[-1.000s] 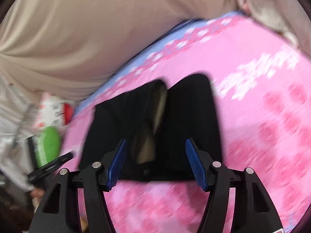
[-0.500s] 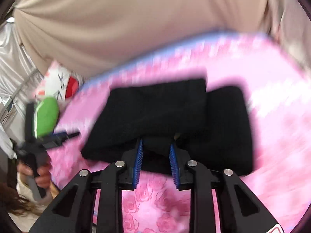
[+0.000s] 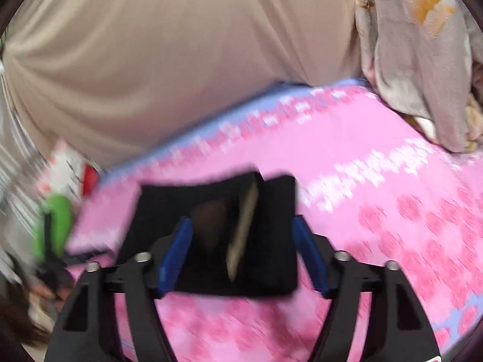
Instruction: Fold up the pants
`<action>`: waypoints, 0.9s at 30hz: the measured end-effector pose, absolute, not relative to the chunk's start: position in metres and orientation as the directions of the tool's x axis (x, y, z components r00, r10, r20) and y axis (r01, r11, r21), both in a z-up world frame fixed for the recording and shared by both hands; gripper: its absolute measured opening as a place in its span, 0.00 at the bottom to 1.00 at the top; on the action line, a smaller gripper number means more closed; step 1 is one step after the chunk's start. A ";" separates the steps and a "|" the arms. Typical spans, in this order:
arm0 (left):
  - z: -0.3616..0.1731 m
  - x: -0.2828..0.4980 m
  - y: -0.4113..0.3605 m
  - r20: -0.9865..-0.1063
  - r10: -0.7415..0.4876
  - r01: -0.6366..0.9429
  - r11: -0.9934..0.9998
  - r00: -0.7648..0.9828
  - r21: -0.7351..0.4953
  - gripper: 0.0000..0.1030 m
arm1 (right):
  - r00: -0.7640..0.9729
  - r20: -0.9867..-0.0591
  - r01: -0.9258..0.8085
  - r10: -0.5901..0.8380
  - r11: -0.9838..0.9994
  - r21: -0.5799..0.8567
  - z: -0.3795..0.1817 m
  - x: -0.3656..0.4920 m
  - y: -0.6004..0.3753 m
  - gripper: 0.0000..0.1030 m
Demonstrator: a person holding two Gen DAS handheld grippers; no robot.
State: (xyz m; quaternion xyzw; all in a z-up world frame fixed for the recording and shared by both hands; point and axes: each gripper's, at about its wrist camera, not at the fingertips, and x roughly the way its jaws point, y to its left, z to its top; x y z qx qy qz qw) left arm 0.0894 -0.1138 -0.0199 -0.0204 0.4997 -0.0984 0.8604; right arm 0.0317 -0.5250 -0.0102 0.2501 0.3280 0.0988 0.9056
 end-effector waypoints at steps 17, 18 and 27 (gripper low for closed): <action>-0.031 0.109 -0.138 -0.865 -0.246 0.177 0.967 0.437 -0.185 0.95 | 0.707 -0.656 -0.057 0.264 0.946 0.319 0.006 0.120 -0.486 0.04; -0.032 0.109 -0.141 -0.866 -0.248 0.182 0.966 0.435 -0.186 0.95 | 0.708 -0.659 -0.051 0.252 0.950 0.308 0.006 0.120 -0.491 0.05; -0.054 0.117 -0.150 -0.881 -0.264 0.161 0.963 0.392 -0.217 0.96 | 0.628 -0.736 0.124 0.252 0.902 0.414 -0.056 0.090 -0.518 0.52</action>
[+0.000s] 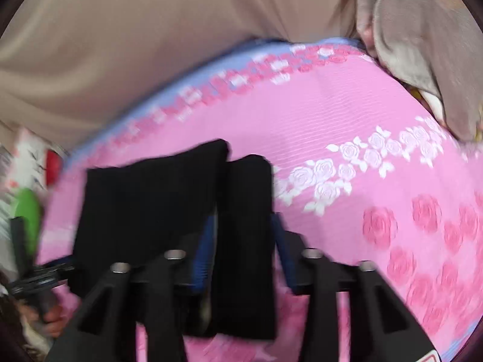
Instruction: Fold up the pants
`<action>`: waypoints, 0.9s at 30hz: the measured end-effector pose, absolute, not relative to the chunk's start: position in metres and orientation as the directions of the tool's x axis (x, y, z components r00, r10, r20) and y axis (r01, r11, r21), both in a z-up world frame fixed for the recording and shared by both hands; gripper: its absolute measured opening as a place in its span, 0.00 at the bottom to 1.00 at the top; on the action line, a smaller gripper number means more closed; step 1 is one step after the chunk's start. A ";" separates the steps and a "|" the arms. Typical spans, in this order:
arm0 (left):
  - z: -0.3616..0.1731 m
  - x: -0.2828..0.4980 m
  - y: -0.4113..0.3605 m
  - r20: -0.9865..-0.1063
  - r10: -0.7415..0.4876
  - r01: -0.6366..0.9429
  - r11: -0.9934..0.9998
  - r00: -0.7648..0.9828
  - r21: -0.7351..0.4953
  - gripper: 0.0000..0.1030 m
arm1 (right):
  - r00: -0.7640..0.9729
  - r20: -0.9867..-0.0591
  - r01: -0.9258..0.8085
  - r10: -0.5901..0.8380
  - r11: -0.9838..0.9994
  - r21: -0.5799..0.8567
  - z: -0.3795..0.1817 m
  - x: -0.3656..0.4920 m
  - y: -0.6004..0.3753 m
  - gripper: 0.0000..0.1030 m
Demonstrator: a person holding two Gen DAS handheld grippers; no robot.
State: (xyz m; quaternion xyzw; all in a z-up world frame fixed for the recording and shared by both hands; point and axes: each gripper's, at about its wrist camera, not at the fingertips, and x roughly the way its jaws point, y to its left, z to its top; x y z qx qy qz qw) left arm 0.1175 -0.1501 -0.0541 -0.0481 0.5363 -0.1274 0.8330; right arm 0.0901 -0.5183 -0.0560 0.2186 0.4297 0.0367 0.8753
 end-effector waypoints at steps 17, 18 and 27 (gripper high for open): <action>-0.056 0.128 -0.141 -0.805 -0.458 0.164 0.888 0.376 -0.429 0.80 | 0.588 -0.727 0.050 0.353 0.882 0.469 -0.079 0.063 -0.458 0.32; -0.055 0.128 -0.141 -0.810 -0.456 0.155 0.889 0.368 -0.430 0.84 | 0.599 -0.723 0.039 0.344 0.889 0.455 -0.072 0.064 -0.457 0.22; -0.056 0.114 -0.162 -0.838 -0.372 0.158 0.928 0.398 -0.337 0.95 | 0.592 -0.790 0.150 0.157 0.942 0.299 -0.079 0.053 -0.487 0.32</action>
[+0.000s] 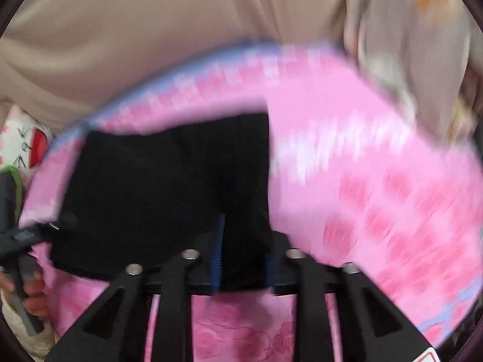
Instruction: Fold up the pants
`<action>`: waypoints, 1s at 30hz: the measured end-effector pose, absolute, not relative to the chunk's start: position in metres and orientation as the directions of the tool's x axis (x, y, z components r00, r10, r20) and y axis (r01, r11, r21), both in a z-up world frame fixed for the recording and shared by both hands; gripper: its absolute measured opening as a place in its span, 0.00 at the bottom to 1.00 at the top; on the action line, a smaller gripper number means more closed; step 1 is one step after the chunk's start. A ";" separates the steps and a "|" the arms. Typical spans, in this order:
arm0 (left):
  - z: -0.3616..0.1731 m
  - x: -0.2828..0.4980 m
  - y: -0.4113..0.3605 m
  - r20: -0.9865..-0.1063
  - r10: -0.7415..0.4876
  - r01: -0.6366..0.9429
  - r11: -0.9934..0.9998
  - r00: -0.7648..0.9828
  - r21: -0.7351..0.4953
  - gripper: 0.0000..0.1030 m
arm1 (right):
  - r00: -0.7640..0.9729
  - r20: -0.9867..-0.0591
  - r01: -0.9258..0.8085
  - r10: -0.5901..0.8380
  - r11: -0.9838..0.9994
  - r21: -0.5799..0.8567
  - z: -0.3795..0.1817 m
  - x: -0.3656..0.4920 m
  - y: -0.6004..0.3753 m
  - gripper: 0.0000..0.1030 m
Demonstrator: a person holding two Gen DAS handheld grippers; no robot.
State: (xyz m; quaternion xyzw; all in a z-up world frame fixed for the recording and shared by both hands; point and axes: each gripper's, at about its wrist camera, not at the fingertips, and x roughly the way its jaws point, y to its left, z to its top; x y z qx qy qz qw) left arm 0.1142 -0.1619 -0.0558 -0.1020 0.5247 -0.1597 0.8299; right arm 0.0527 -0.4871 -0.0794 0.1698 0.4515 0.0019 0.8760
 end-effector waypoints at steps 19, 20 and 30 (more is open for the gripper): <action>-0.020 0.096 -0.047 -0.822 -0.403 0.182 0.915 0.402 -0.360 0.23 | 0.553 -0.658 -0.061 0.511 0.812 0.580 -0.065 0.052 -0.416 0.53; -0.031 0.094 -0.043 -0.840 -0.381 0.158 0.924 0.385 -0.347 0.26 | 0.532 -0.717 -0.043 0.450 0.860 0.508 -0.076 0.052 -0.403 0.62; 0.027 0.052 -0.097 -0.729 -0.057 0.152 0.986 0.682 0.065 0.83 | 0.689 -0.683 -0.026 0.242 0.950 0.310 -0.004 0.052 -0.393 0.69</action>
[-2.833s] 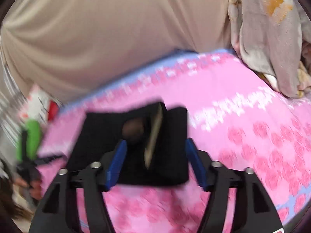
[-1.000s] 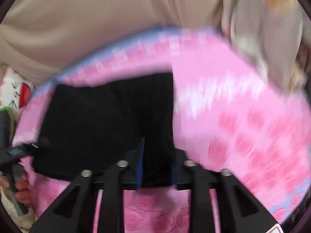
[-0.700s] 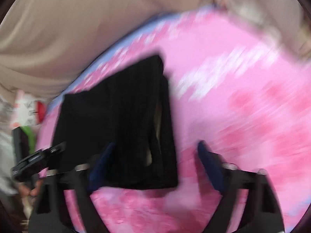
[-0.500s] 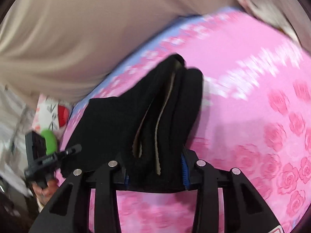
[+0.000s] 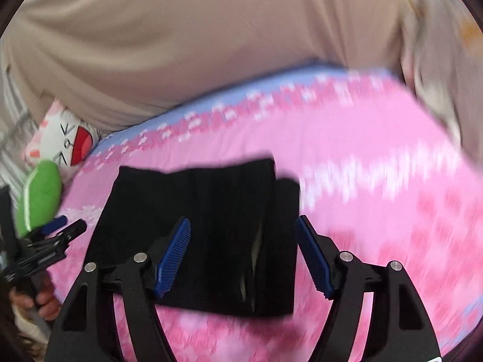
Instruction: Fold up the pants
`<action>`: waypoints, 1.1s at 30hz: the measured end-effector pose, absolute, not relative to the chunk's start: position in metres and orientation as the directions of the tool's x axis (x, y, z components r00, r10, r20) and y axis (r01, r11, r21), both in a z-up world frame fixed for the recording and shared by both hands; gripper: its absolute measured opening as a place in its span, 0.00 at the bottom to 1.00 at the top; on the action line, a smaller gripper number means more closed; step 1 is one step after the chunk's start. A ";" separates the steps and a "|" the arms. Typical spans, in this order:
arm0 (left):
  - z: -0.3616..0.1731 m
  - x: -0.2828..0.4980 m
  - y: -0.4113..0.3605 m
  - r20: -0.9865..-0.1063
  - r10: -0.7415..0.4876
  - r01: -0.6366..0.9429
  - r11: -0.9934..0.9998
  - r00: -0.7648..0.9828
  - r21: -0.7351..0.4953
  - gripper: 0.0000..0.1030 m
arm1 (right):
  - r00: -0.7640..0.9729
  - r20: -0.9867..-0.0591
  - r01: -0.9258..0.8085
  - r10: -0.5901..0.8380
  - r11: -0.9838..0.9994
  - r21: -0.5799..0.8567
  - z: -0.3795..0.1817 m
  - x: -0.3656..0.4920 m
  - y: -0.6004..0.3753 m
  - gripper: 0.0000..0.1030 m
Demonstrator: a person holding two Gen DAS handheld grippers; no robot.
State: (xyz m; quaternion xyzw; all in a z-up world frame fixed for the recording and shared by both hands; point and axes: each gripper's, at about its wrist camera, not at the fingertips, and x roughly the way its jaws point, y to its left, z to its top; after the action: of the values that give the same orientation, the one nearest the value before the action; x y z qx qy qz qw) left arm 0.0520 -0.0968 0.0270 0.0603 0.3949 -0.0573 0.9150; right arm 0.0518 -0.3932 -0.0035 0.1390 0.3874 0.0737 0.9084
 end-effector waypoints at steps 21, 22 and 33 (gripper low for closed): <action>-0.029 0.084 -0.143 -0.807 0.043 0.149 0.976 0.589 0.160 0.93 | 0.544 -0.805 -0.032 0.237 0.965 0.262 -0.060 0.145 -0.390 0.18; -0.028 0.084 -0.144 -0.806 0.046 0.148 0.975 0.590 0.163 0.93 | 0.551 -0.792 -0.018 0.262 0.953 0.303 -0.062 0.143 -0.395 0.21; -0.011 0.072 -0.146 -0.800 0.008 0.159 0.979 0.600 0.130 0.93 | 0.603 -0.702 -0.083 0.378 0.905 0.416 -0.019 0.021 -0.416 0.57</action>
State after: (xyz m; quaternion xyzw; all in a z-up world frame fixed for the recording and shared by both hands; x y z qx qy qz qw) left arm 0.0724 -0.1460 -0.0110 0.0940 0.4451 -0.0424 0.8895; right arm 0.0212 -0.4158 -0.0190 0.1732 0.4256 0.1313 0.8784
